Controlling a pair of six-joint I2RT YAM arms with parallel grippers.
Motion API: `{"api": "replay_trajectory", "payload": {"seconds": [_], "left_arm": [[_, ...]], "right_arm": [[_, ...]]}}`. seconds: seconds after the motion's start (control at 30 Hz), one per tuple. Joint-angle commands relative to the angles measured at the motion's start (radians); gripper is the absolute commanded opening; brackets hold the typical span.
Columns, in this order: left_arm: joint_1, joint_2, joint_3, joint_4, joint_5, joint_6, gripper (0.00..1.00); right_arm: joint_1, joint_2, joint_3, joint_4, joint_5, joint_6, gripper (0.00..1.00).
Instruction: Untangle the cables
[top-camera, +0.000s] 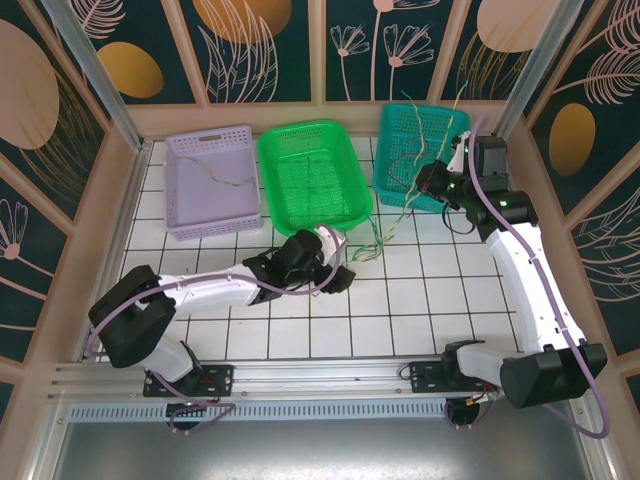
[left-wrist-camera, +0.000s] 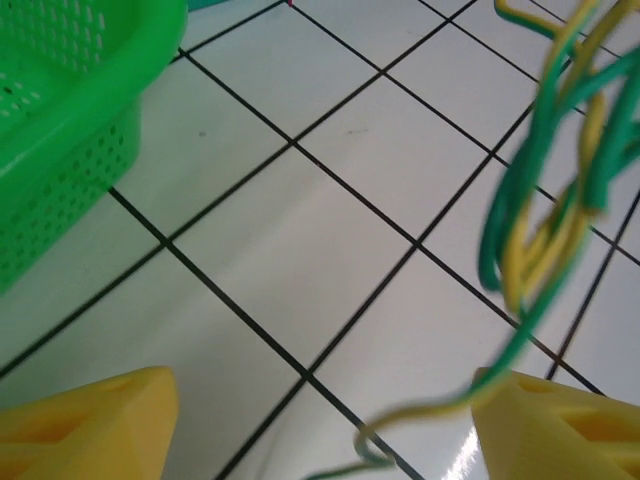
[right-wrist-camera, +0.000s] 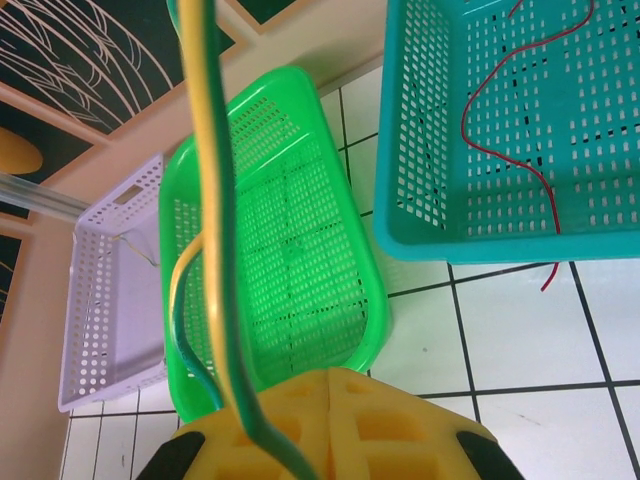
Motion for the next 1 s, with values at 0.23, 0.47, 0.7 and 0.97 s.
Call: {"api": "replay_trajectory", "payload": {"seconds": [0.23, 0.47, 0.7, 0.97], "left_arm": [[-0.001, 0.001, 0.022, 0.066, 0.059, 0.064, 0.05], [-0.003, -0.280, -0.090, -0.085, -0.034, 0.028, 0.00], [-0.002, -0.547, -0.162, -0.284, -0.216, -0.031, 0.00], [0.000, -0.799, -0.215, -0.382, -0.391, -0.165, 0.00]], "right_arm": [[-0.013, 0.016, 0.035, 0.002, 0.036, 0.019, 0.00], [-0.173, 0.043, 0.020, -0.042, 0.190, 0.062, 0.00], [-0.280, 0.107, 0.065, -0.052, 0.265, 0.130, 0.00], [-0.321, 0.150, 0.145, -0.057, 0.286, 0.133, 0.00]]}}
